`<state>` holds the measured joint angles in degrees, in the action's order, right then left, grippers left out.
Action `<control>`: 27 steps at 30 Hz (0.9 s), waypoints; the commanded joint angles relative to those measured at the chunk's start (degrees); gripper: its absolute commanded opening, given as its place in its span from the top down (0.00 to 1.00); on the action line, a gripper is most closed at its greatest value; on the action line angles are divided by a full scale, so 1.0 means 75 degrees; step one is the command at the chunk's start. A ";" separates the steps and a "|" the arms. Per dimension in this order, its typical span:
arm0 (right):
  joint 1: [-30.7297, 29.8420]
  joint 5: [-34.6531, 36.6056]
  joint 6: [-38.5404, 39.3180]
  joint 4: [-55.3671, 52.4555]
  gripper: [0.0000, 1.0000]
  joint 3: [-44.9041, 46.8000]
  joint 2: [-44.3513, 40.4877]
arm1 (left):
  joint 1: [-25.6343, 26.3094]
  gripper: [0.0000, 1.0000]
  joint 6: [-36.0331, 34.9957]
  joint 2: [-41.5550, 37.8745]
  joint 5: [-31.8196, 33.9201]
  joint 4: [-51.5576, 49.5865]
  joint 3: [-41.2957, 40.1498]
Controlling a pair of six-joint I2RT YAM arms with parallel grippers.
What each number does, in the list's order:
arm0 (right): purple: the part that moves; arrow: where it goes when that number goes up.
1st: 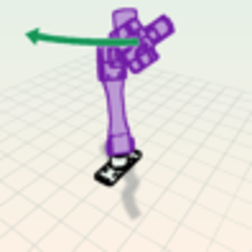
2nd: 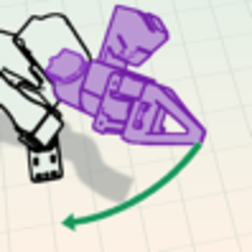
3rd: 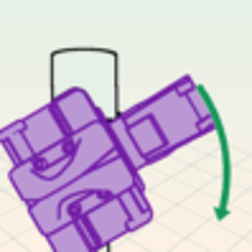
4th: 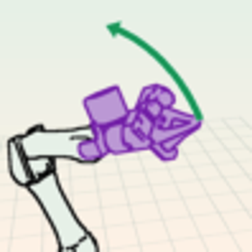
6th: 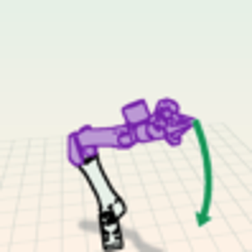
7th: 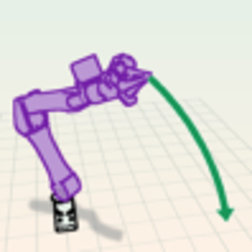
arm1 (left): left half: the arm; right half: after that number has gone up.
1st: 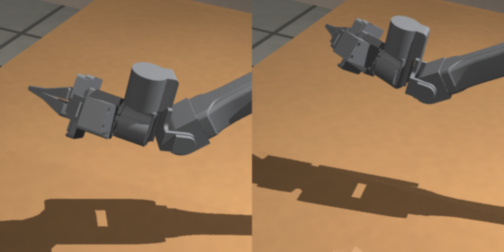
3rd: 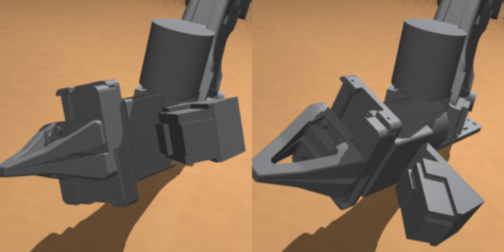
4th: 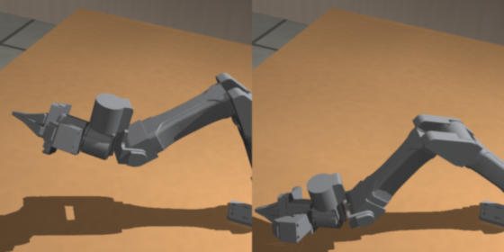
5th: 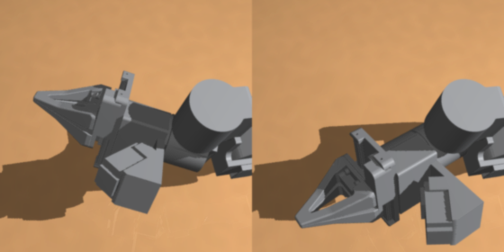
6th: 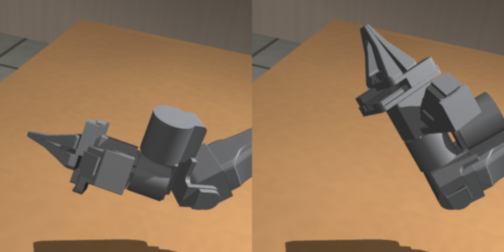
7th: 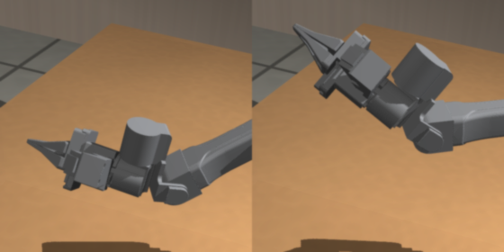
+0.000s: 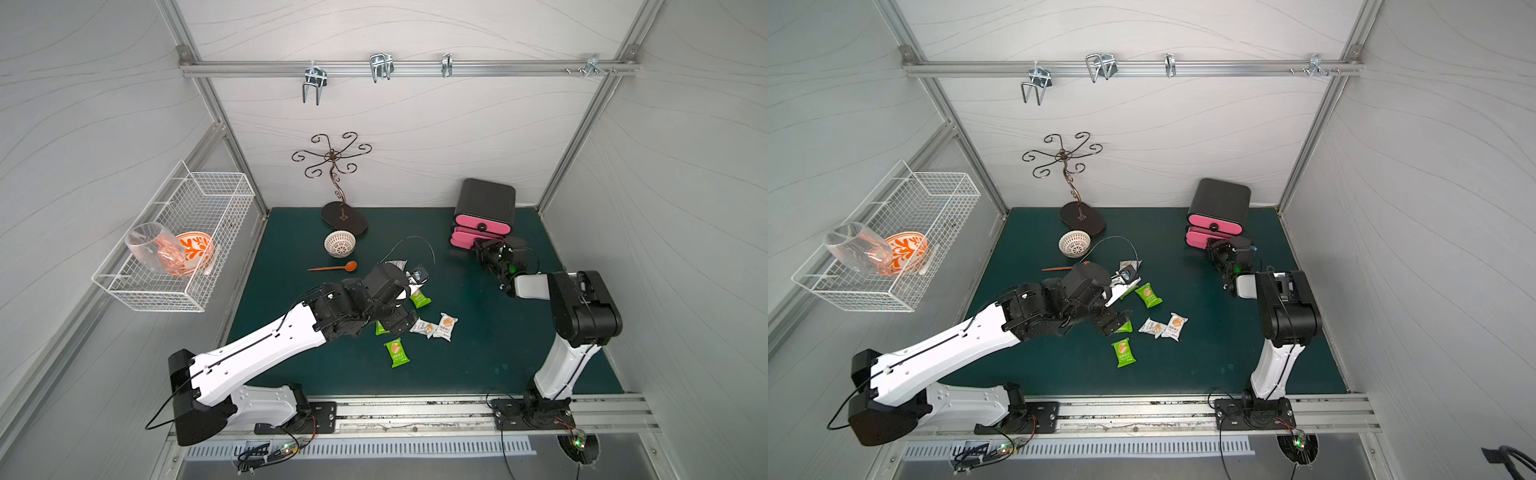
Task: Place the cookies into the drawer by color
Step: Open the drawer in the storage box.
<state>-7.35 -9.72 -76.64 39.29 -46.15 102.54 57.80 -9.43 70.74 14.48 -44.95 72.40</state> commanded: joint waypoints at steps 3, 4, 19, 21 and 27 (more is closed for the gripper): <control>-0.0184 -0.0185 0.0795 -0.0847 0.81 0.0608 -0.1153 | 0.0040 0.02 0.0045 -0.0170 -0.0041 0.0467 -0.0136; -0.0191 -0.0237 0.0826 -0.0896 0.80 0.0710 -0.1247 | 0.0063 0.02 0.0047 -0.0176 -0.0064 0.0481 -0.0147; -0.0425 -0.0562 0.1213 -0.1697 0.57 0.1504 -0.2015 | 0.0214 0.02 0.0097 -0.0322 -0.0104 0.0643 -0.0255; -0.0449 -0.0580 0.1345 -0.2007 0.52 0.1487 -0.2148 | 0.0239 0.02 0.0097 -0.0318 -0.0110 0.0644 -0.0265; -0.0448 -0.0576 0.1555 -0.2672 0.36 0.1716 -0.2820 | 0.0329 0.02 0.0156 -0.0381 -0.0126 0.0687 -0.0382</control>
<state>-10.44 -13.67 -66.74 23.38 -34.24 84.51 59.75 -8.86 68.93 14.17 -42.50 69.49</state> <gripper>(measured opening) 0.616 0.977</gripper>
